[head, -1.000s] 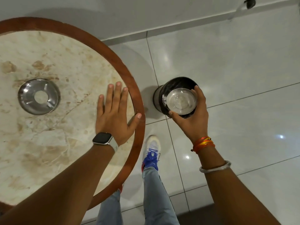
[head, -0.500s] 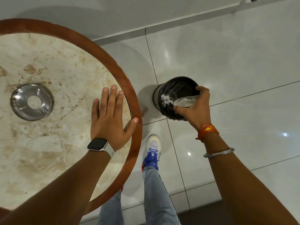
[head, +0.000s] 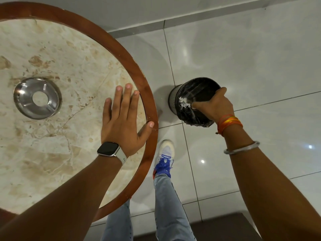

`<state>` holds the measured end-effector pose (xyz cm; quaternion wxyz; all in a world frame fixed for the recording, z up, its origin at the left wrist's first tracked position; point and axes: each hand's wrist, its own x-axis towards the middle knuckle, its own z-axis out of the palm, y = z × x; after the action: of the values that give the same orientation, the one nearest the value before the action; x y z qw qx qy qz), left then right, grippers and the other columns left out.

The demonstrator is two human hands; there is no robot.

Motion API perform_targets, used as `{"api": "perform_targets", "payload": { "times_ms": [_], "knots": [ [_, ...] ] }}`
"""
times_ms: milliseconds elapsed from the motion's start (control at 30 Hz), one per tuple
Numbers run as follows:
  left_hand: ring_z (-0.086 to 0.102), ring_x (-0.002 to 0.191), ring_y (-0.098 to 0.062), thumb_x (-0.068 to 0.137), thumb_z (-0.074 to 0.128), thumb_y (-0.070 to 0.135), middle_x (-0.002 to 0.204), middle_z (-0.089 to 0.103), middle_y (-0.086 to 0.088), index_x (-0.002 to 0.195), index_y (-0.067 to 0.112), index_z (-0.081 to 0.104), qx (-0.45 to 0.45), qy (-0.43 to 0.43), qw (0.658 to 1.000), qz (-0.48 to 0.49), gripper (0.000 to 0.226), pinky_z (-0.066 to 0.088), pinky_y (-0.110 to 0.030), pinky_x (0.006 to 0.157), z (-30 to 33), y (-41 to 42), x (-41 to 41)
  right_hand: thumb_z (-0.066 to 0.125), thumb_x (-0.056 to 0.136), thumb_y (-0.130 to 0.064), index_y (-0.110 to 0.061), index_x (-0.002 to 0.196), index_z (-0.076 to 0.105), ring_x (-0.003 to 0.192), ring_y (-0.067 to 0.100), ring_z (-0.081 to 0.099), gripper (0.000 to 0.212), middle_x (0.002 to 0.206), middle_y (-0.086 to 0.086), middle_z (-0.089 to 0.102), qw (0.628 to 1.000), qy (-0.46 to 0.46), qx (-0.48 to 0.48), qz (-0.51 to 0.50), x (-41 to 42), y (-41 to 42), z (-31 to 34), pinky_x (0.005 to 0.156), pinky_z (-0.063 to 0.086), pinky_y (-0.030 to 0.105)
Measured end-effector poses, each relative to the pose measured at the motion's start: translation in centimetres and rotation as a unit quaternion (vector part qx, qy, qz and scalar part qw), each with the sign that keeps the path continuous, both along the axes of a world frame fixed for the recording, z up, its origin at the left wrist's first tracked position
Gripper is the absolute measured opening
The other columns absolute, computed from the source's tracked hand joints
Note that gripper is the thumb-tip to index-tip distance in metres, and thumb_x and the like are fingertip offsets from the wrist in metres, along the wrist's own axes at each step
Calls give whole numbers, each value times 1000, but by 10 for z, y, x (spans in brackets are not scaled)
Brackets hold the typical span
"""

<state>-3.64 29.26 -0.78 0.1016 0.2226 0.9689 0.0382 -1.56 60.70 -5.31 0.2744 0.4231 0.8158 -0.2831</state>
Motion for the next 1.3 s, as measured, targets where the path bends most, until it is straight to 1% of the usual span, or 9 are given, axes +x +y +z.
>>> {"api": "perform_targets", "payload": {
  "times_ms": [133, 300, 400, 500, 667, 833, 933, 1167, 1300],
  "knots": [
    [5, 168, -34, 100, 39, 67, 181, 9, -12, 172, 12, 16, -5, -1, 1000, -2, 94, 4, -54, 133, -1, 0, -1, 89, 72, -55, -11, 149, 42, 105, 31, 72, 101, 134, 15, 63, 945, -51, -165, -278, -13, 17, -9, 68, 67, 42],
    [5, 168, -34, 99, 38, 67, 181, 9, -12, 172, 12, 16, -5, -6, 1000, -1, 94, 5, -56, 133, -1, 0, -1, 80, 85, -59, -27, 131, 68, 117, 32, 70, 58, 134, 12, 70, 855, -47, -288, -429, -9, 26, -19, 68, 69, 45],
    [5, 168, -34, 99, 38, 68, 181, 9, -12, 172, 12, 16, -7, -7, 1000, 0, 94, 7, -57, 133, -1, 0, -1, 78, 89, -60, -22, 130, 69, 106, 32, 68, 56, 129, 12, 71, 777, -46, -344, -525, -5, 27, -24, 70, 69, 46],
    [5, 168, -34, 99, 38, 68, 181, 9, -12, 172, 12, 16, -9, -7, 1000, -1, 94, 8, -57, 133, -1, 0, -1, 75, 90, -64, -10, 129, 67, 117, 43, 66, 67, 132, 24, 65, 663, -52, -409, -625, 0, 27, -28, 66, 66, 34],
    [5, 168, -34, 99, 38, 68, 181, 9, -12, 172, 12, 16, -6, -6, 1000, -1, 94, 7, -57, 133, -2, 0, 0, 77, 86, -64, -3, 137, 66, 119, 43, 66, 80, 129, 31, 66, 557, -38, -459, -692, 6, 30, -36, 66, 66, 32],
    [6, 168, -34, 99, 39, 68, 181, 9, -12, 172, 14, 15, -7, -3, 1000, 1, 95, 6, -56, 133, -2, 0, -1, 76, 86, -65, 4, 131, 67, 113, 44, 67, 83, 122, 37, 65, 538, -22, -474, -697, 7, 21, -32, 70, 67, 31],
    [6, 168, -35, 99, 40, 68, 181, 10, -12, 172, 13, 15, 0, -3, 1000, 1, 94, 8, -57, 133, -2, 0, 0, 78, 85, -65, 3, 134, 65, 115, 44, 65, 85, 128, 35, 63, 530, -9, -476, -702, 7, 15, -32, 64, 69, 43],
    [6, 168, -35, 99, 41, 68, 181, 10, -12, 172, 14, 16, -3, 0, 1000, 3, 94, 6, -56, 133, -2, 1, 0, 68, 89, -70, 3, 133, 67, 118, 38, 70, 85, 128, 31, 71, 562, 6, -493, -664, 12, 1, -34, 67, 68, 48],
    [8, 168, -35, 99, 39, 68, 181, 11, -12, 172, 14, 16, -1, 2, 1000, 0, 94, 7, -56, 133, -1, 0, 0, 64, 90, -72, 6, 128, 67, 129, 35, 67, 86, 116, 34, 74, 578, 11, -485, -656, 18, -1, -36, 97, 62, 47]
  ]
}}
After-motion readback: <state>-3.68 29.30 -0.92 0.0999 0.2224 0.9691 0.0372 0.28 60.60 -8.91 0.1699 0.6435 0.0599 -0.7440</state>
